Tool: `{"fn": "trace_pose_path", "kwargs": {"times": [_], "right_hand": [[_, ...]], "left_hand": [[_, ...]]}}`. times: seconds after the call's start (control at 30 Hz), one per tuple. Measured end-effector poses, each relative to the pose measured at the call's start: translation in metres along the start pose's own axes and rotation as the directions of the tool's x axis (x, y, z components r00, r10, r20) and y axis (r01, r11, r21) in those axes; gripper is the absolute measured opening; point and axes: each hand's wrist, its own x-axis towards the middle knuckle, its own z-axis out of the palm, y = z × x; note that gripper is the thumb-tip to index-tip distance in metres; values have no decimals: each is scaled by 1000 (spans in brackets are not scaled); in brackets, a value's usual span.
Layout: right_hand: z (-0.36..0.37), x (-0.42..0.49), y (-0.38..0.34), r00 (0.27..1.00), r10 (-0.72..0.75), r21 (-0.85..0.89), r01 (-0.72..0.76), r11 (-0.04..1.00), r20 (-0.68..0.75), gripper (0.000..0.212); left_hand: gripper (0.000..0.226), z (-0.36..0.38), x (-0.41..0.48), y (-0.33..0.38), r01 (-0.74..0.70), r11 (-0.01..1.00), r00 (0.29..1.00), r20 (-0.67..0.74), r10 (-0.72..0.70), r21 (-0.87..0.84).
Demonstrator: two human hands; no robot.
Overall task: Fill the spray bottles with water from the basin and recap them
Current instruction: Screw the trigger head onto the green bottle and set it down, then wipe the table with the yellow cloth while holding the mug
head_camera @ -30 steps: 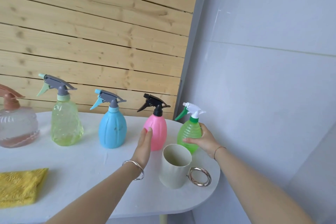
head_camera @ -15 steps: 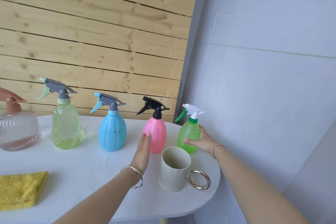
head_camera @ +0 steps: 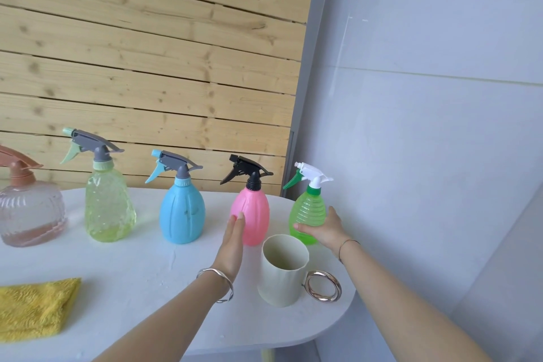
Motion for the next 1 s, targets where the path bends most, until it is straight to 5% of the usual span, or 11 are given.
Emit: {"fn": "trace_pose_path", "kwargs": {"times": [0.17, 0.33, 0.53, 0.77, 1.0], "right_hand": [[-18, -45, -8, 995, 78, 15, -79, 997, 68, 53], [-19, -98, -8, 994, 48, 131, -60, 990, 96, 42], [-7, -142, -21, 991, -45, 225, 15, 974, 128, 33], [33, -184, -84, 940, -180, 303, 88, 949, 291, 38], [159, -216, -115, 774, -430, 42, 466, 884, 465, 26]], "left_hand": [[54, 4, -24, 0, -129, 991, 991, -19, 130, 15], [87, 16, -53, -9, -250, 924, 957, 217, 190, 291], [71, 8, -66, -17, -341, 903, 939, 142, 314, 262], [82, -96, -132, 23, -383, 894, 922, 39, 385, 230], [95, -251, -219, 31, -264, 885, 941, -100, 324, 382]]}}
